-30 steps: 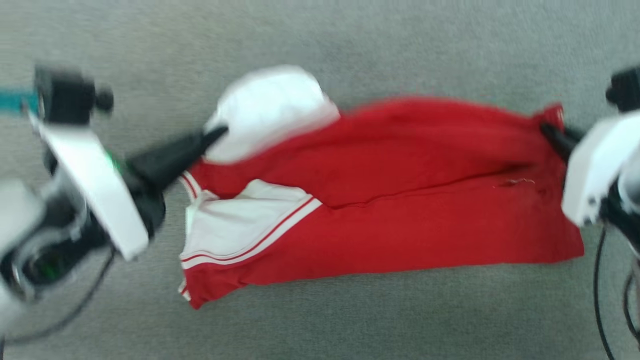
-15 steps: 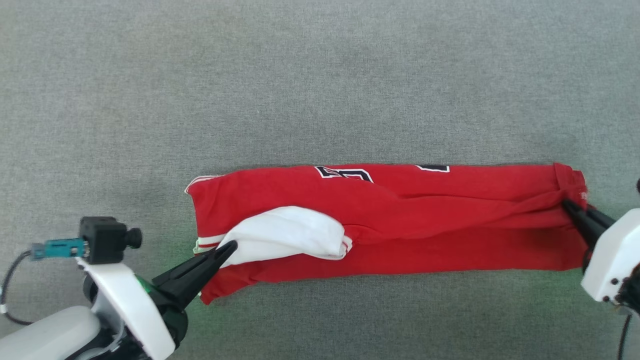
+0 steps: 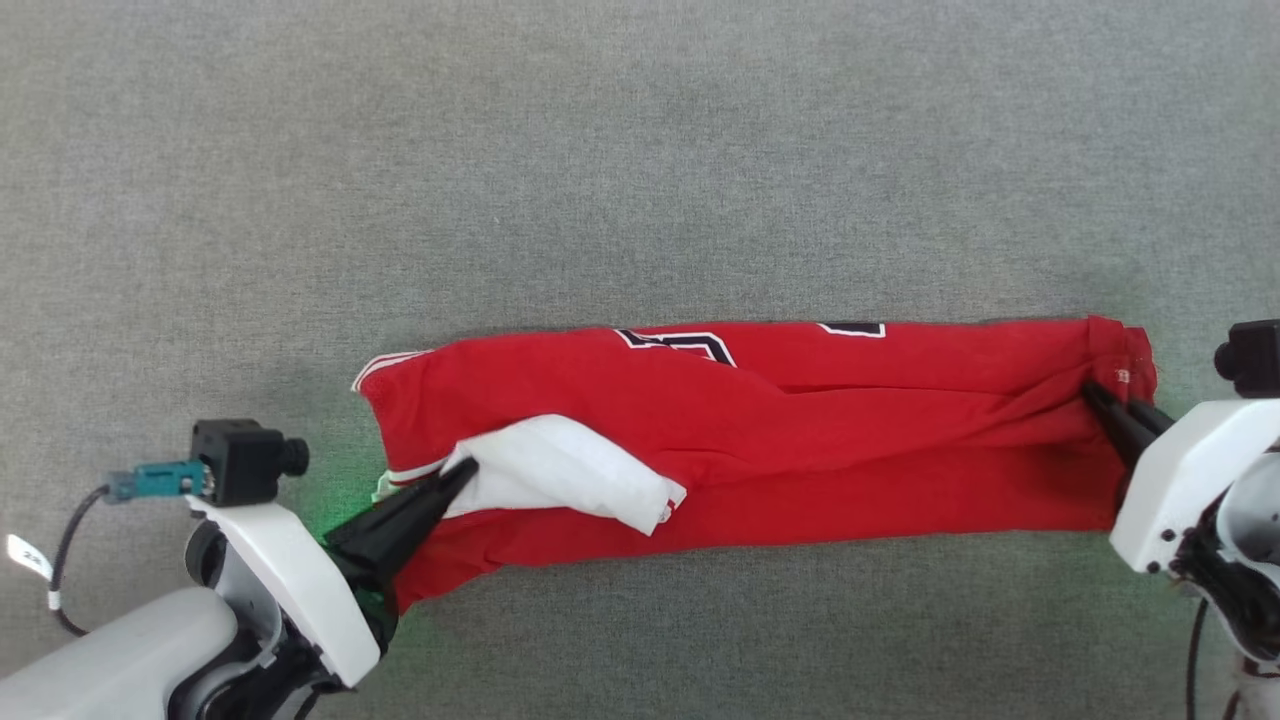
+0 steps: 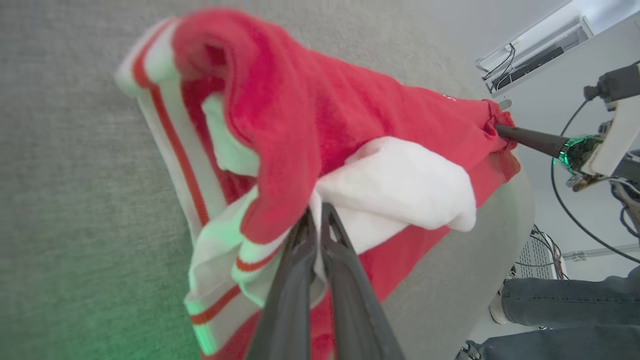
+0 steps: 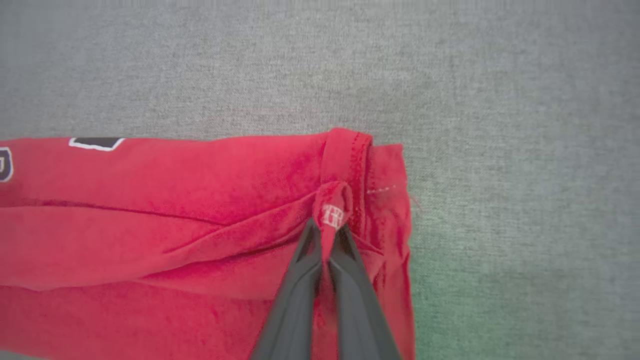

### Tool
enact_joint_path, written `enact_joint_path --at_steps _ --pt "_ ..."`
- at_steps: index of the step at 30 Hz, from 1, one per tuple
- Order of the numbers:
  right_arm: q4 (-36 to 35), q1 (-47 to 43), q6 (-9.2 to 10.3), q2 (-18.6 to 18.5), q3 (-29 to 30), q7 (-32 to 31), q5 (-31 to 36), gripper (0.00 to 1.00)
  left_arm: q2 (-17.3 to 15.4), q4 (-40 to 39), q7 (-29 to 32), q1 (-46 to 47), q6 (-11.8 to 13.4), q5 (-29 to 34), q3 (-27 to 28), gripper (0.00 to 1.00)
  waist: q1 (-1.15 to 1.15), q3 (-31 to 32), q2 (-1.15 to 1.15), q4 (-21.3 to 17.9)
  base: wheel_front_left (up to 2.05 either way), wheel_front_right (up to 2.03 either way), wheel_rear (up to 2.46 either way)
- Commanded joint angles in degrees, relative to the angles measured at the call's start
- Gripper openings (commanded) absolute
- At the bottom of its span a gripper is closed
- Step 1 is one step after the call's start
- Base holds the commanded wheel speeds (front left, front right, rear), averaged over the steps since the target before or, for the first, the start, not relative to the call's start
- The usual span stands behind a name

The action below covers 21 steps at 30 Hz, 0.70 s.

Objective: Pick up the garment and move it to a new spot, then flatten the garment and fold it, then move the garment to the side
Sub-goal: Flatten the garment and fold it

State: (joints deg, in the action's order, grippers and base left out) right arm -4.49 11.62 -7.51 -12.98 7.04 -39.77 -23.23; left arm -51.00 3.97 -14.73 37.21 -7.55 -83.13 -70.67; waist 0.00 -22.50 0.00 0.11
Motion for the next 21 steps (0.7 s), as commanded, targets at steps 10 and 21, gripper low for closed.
enact_joint_path --at_steps 10,21 --pt "-3.84 -2.98 0.05 -3.20 5.04 -4.91 -1.64 1.00 3.21 -3.33 -0.49 -10.86 0.14 3.06 18.40 1.00 0.00 2.37 0.00 2.47 0.00 0.00 0.00" --pt "1.14 -2.57 0.05 -1.73 9.48 -10.50 -3.12 1.00 13.09 5.05 -0.50 -21.09 0.13 9.42 33.20 1.00 0.00 2.97 0.00 7.04 0.00 0.00 0.00"
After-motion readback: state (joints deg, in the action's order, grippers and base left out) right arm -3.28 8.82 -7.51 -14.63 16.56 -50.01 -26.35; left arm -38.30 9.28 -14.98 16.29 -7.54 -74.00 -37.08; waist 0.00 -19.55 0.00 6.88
